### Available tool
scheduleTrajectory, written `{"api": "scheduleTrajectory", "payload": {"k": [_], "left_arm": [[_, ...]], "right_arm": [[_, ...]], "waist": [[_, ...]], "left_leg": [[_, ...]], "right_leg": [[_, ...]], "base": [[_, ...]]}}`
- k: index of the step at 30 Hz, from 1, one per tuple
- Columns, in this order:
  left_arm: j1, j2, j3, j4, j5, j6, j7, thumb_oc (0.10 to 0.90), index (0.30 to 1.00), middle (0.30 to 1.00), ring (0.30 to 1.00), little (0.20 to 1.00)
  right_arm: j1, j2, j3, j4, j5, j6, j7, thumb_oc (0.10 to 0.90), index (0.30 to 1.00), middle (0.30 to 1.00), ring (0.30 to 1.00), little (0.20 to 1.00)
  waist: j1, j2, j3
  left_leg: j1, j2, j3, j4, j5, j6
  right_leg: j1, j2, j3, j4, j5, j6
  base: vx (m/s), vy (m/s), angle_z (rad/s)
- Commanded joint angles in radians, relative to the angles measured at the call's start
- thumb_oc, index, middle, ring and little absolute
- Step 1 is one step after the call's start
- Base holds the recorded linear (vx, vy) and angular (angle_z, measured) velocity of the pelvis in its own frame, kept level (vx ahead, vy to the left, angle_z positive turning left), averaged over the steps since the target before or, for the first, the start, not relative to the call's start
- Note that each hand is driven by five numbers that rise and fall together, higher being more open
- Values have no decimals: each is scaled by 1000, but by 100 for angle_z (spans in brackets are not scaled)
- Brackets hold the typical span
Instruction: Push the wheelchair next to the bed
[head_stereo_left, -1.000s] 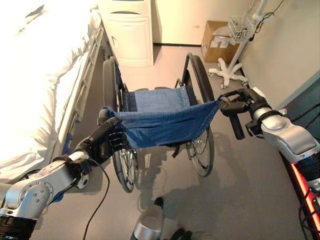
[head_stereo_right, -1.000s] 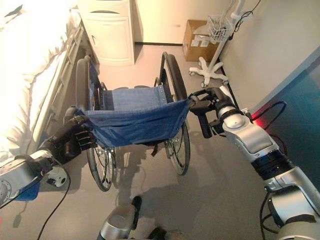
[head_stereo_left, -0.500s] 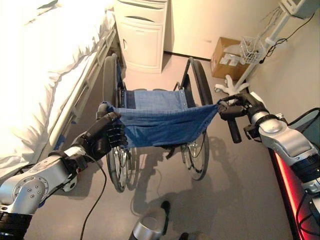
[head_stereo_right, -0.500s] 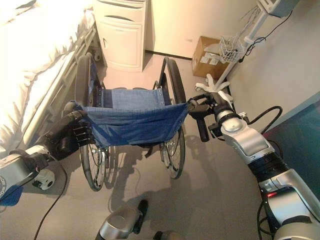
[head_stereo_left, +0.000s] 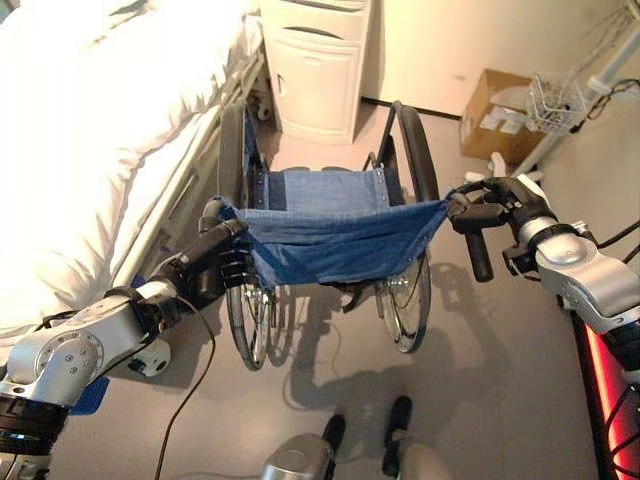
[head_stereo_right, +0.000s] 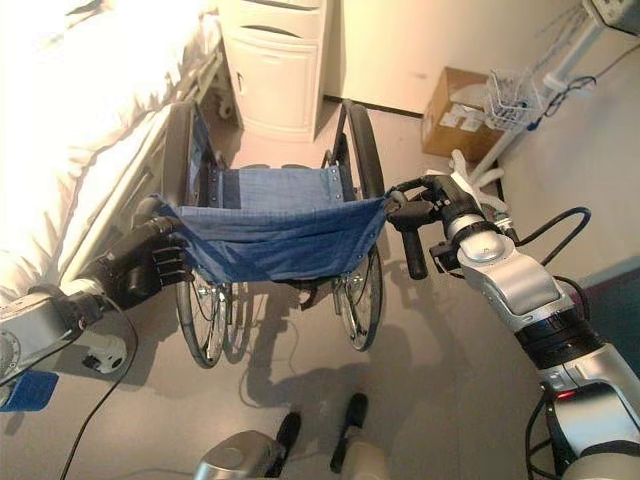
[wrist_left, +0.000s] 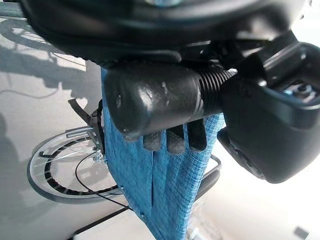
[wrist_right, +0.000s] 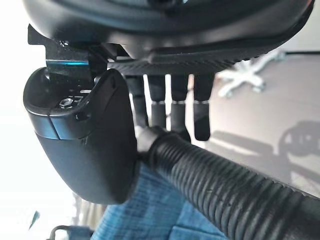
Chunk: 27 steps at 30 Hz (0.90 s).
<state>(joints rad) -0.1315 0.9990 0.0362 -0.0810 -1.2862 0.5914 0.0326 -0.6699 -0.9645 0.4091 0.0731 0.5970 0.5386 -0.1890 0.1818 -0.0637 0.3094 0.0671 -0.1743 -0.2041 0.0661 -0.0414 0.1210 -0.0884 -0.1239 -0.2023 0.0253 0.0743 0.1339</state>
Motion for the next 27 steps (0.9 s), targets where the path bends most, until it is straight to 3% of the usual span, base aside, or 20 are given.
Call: {"api": "scheduleTrajectory", "payload": {"k": [1,2,3,4,6,9,10,12,17,27], "left_arm": [[-73,-40,76,-113,-16,-174,39,400,300,300,300,300],[-65,-52,77,-117,-16,-171,53,400,300,300,300,300],[-65,-52,77,-117,-16,-171,53,400,300,300,300,300],[-49,-76,77,-111,-10,-170,68,400,300,300,300,300],[-33,-94,85,-97,1,-167,64,400,300,300,300,300],[-4,-112,104,-73,10,-168,55,400,300,300,300,300],[-5,-118,102,-52,6,-165,54,400,300,300,300,300],[-17,-128,94,-34,6,-163,57,400,300,300,300,300],[-73,-137,72,29,-25,-160,67,400,300,300,300,300],[-137,-75,42,45,-25,-143,50,400,300,300,300,300]], "right_arm": [[-172,-12,46,-105,32,-125,131,400,300,300,300,300],[-171,-13,49,-107,26,-123,133,400,300,300,300,300],[-171,-13,49,-107,26,-123,133,400,300,300,300,300],[-161,-23,48,-124,26,-117,134,400,300,300,300,300],[-146,-17,39,-139,24,-109,132,400,300,300,300,300],[-144,21,51,-143,0,-97,129,400,300,300,300,300],[-147,29,62,-143,-3,-85,117,400,300,300,300,300],[-148,31,68,-145,4,-78,102,400,300,300,300,300],[-106,26,59,-154,-9,-94,105,400,300,300,300,300],[-73,34,21,-177,26,-100,51,400,300,300,300,300]], "waist": [[3,-37,-124],[0,-42,-114],[0,-42,-114],[-4,-41,-93],[0,-34,-80],[14,-3,-78],[21,19,-83],[28,29,-81],[16,28,-98],[32,-8,-82]], "left_leg": [[-95,212,123,340,55,-180],[-140,216,150,429,79,-183],[-140,216,150,429,79,-183],[-214,214,189,546,86,-177],[-239,210,212,522,75,-173],[-211,245,247,258,122,-193],[-207,269,257,135,194,-222],[-230,276,238,111,244,-240],[-191,237,253,43,128,-215],[-165,195,256,49,70,-171]], "right_leg": [[41,2,-35,16,-11,-8],[59,3,-49,16,-20,-24],[59,3,-49,16,-20,-24],[85,11,-76,27,-37,-48],[113,23,-90,28,-50,-54],[166,48,-113,10,-76,-49],[198,64,-131,-8,-90,-51],[221,71,-129,-21,-100,-57],[233,23,-138,-16,-109,-31],[235,-22,-125,-10,-87,12]], "base": [[162,-167,54],[59,-76,37],[171,-151,35],[220,-110,44],[239,-59,53],[270,103,20],[295,160,6],[230,146,-9],[175,208,-21],[92,57,4]]}}
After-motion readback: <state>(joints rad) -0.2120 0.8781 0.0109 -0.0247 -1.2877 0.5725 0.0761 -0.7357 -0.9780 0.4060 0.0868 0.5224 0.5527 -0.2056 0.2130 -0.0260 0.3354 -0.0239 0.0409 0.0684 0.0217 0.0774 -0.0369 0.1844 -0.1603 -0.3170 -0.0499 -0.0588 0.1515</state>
